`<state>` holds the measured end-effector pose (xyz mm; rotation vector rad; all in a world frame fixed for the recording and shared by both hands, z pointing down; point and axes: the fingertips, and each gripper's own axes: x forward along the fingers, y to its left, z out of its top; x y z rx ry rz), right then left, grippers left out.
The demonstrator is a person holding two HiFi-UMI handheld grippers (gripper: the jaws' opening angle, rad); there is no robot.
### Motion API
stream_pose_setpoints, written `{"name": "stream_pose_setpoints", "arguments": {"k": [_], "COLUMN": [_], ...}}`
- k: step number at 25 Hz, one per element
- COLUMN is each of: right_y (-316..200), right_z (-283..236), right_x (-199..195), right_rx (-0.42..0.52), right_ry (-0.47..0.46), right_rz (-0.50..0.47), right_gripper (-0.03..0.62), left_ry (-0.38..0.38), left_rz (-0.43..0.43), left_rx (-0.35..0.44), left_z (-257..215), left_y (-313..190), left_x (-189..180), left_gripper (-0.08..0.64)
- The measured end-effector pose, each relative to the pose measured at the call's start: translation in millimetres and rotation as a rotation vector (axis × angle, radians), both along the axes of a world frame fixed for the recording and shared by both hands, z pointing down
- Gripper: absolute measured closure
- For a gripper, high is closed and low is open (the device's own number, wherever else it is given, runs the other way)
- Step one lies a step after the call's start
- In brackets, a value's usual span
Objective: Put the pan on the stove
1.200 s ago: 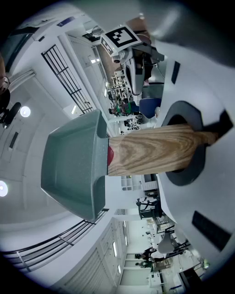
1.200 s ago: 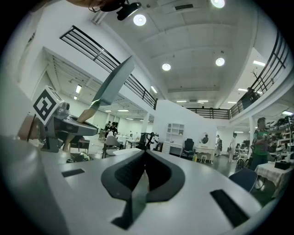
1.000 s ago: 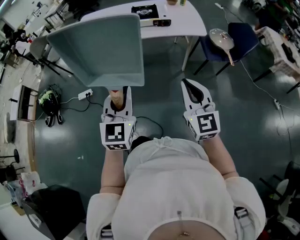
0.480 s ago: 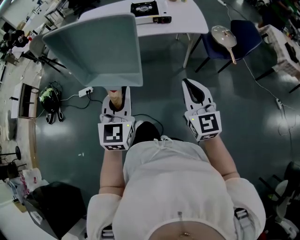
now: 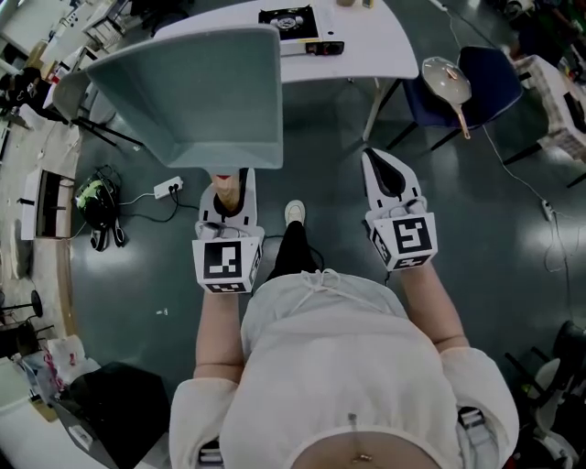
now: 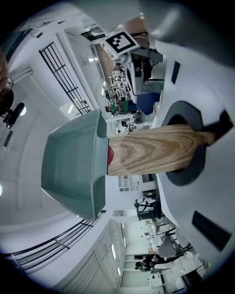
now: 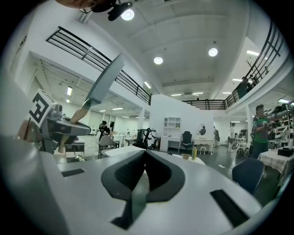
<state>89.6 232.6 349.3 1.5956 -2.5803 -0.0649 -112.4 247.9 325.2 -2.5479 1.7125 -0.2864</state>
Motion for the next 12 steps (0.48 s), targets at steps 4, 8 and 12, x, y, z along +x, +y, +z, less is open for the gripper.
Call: {"name": "stream_pose_setpoints", "arguments": {"k": [4,8,12], "right_y": [-51.4,-109.2,-166.1], "right_z": [1.9,3.0,-0.3], "right_x": [-7.8,-22.7,-42.8], "right_rx": [-0.009,-0.023,-0.015], "right_ry": [0.018,0.034,0.061], "right_rz": [0.015,0.028,0.032], "right_gripper": [0.588,0.588,0.588], "left_ry": [0.008,-0.005,-0.01], "left_rz": [0.022,0.041,0.068], "left_rx": [0.004,0.004,-0.001], "left_z": [3.8,5.3,3.9], "left_y": [-54.7,-117.2,-181.4], "left_x": [-5.5,-17.5,-29.8], "left_gripper": [0.538,0.538,0.538]}}
